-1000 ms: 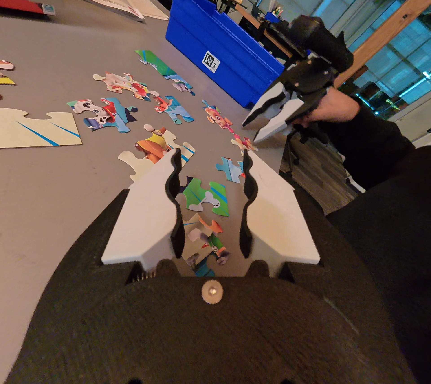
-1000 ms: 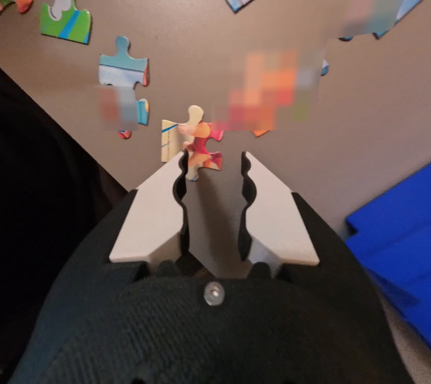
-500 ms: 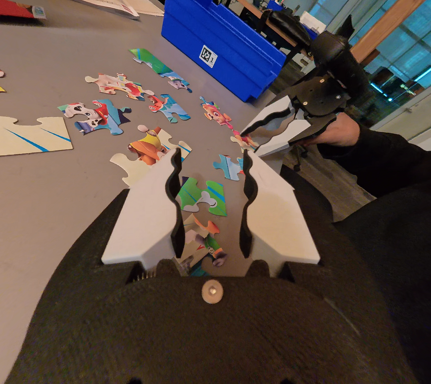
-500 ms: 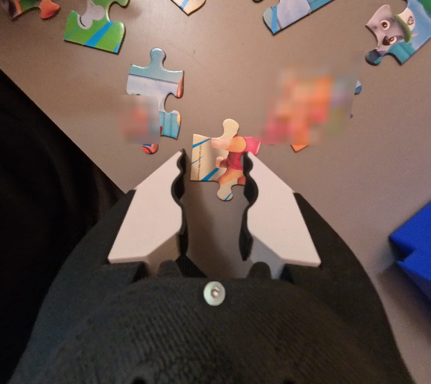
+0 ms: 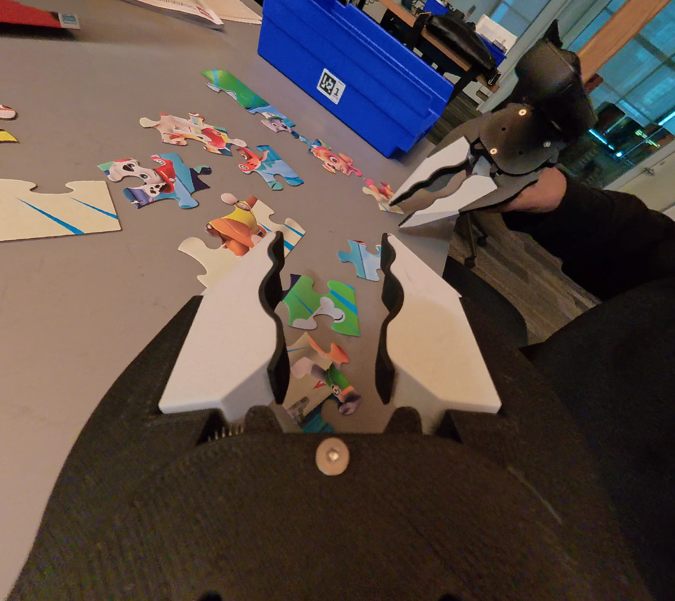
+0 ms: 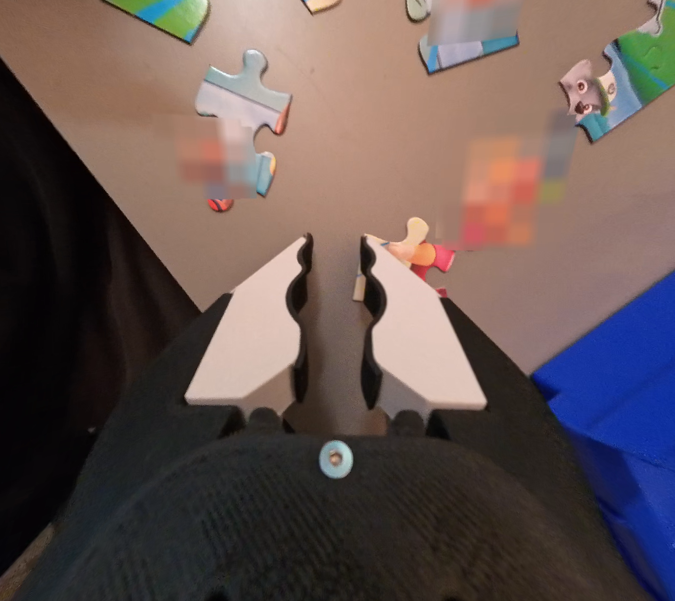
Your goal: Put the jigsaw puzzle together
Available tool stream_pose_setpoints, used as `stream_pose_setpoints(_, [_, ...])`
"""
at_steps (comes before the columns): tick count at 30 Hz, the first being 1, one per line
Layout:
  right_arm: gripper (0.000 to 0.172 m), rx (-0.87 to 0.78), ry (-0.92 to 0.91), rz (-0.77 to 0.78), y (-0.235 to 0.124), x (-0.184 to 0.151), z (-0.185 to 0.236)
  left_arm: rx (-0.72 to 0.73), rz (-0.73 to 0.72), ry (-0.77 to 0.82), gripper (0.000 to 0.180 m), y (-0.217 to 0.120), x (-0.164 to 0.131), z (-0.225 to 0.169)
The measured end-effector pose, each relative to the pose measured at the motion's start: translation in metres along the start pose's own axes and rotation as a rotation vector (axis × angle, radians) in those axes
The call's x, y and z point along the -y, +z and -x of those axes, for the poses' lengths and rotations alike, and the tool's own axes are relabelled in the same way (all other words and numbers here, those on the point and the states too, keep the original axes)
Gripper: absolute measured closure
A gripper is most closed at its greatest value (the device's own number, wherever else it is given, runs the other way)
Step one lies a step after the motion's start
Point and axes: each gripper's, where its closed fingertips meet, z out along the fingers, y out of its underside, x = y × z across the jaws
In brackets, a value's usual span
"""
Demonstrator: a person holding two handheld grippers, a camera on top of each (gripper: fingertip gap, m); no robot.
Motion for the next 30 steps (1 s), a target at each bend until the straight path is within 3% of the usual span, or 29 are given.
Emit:
stream_pose_setpoints(5, [0.143, -0.013, 0.089, -0.03, -0.007, -0.001, -0.018, 0.008, -0.003, 0.0, 0.13, -0.001, 0.0, 0.003])
stream_pose_setpoints(9, [0.12, -0.032, 0.282, -0.111, -0.008, -0.003, -0.03, 0.005, -0.002, -0.007, 0.13, -0.001, -0.002, 0.004])
stream_pose_setpoints(14, [0.108, -0.076, 0.296, -0.146, 0.004, -0.009, -0.032, -0.013, 0.009, -0.02, 0.13, 0.004, -0.005, 0.004])
stream_pose_setpoints(18, [0.11, -0.022, 0.303, -0.139, 0.008, -0.008, -0.026, -0.007, 0.013, -0.01, 0.13, 0.005, -0.005, 0.003])
stream_pose_setpoints(23, [0.133, 0.095, 0.157, -0.12, 0.004, -0.007, 0.001, 0.001, 0.006, -0.002, 0.13, 0.003, -0.003, 0.002])
stream_pose_setpoints(27, [0.136, -0.009, -0.011, -0.147, -0.008, -0.009, 0.002, -0.001, 0.012, -0.003, 0.13, 0.004, -0.005, 0.002])
stream_pose_setpoints(30, [0.131, -0.093, 0.073, -0.169, -0.022, -0.009, -0.006, -0.001, 0.008, -0.003, 0.13, 0.004, -0.005, 0.0])
